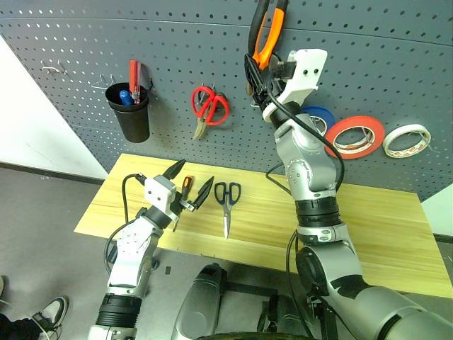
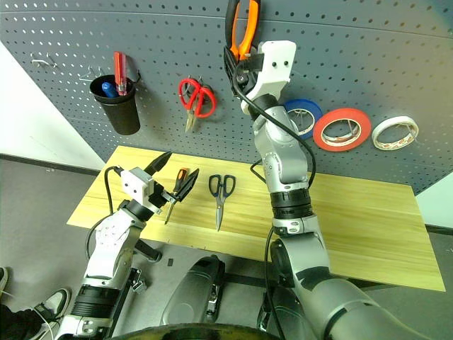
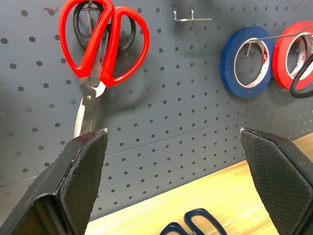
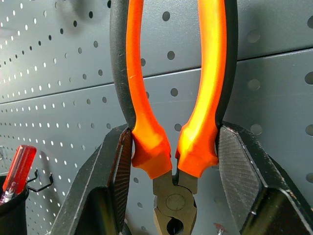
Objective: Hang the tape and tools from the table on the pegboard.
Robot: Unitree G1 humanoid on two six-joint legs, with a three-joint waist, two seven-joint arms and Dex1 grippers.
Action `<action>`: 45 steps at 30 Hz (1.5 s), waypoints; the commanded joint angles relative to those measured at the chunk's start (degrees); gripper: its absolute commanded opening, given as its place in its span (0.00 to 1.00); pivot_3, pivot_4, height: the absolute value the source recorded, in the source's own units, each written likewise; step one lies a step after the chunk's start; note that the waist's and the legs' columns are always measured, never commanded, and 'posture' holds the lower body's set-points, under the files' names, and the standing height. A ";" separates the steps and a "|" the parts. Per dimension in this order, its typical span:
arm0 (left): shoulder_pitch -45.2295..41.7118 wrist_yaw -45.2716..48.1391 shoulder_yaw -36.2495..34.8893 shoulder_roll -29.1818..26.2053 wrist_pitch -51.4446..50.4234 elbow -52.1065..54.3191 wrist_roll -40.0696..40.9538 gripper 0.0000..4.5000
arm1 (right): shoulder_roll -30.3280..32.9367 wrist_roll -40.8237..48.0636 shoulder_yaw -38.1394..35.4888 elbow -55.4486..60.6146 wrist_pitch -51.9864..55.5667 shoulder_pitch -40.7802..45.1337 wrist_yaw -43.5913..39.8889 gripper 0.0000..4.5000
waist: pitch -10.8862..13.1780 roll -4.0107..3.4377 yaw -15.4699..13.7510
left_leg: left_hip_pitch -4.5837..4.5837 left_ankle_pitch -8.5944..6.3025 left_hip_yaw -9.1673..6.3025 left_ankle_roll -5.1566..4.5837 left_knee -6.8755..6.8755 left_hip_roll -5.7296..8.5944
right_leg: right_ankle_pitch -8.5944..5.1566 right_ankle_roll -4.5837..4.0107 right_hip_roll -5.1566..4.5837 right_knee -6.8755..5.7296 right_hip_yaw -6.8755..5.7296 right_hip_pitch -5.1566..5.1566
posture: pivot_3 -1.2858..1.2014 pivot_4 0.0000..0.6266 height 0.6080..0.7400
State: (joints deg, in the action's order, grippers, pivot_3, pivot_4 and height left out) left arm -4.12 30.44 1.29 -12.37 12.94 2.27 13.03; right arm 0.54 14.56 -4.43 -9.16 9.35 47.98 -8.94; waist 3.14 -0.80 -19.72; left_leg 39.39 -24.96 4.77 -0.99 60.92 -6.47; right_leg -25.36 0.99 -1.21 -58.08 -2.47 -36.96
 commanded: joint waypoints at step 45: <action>-2.29 0.22 -0.90 1.13 9.68 -2.95 0.88 1.00 | 3.98 -1.21 -1.95 2.60 2.16 -0.95 3.43 0.49 | 0.00 0.00 -0.10 | 0.01 0.01 -0.01 0.01 0.01 0.01 | 0.00 0.00 -0.39 -0.01 -0.64 0.21 | 0.68 0.13 0.16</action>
State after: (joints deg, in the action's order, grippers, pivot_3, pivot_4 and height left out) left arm -5.35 30.45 0.93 -11.03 21.86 -1.64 13.24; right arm 3.72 13.18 -4.99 -9.42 11.87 46.52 -6.02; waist 3.14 -0.80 -19.82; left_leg 39.39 -24.96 4.76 -0.98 60.93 -6.45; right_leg -25.36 0.99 -1.59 -58.09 -3.12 -36.74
